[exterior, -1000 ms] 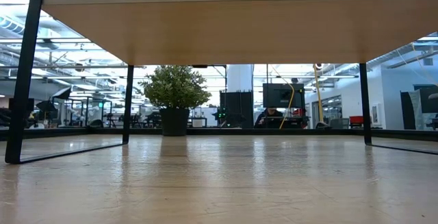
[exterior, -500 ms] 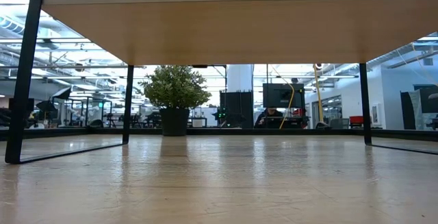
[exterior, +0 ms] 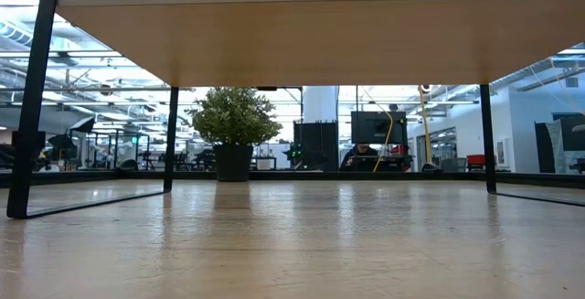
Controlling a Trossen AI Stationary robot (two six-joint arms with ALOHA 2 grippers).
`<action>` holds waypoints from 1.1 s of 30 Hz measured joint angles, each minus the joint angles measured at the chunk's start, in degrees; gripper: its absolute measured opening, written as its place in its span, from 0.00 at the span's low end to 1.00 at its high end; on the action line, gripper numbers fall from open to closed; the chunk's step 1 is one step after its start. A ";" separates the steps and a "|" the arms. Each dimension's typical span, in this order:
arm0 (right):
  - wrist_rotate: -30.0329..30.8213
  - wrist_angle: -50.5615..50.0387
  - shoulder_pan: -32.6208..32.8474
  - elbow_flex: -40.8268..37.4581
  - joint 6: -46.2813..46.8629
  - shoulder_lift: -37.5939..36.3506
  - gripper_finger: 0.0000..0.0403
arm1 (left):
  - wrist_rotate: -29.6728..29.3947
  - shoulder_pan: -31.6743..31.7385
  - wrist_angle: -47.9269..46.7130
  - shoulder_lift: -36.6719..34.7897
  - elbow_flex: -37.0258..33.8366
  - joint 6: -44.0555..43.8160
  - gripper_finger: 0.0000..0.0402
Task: Pick & Place candle stick holders
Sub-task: Put the candle holder on the shelf aligned with the other candle holder
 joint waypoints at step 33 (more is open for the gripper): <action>89.14 -55.76 11.38 0.07 -2.13 -52.09 0.00 | 1.07 -0.05 0.09 0.00 0.00 1.95 0.40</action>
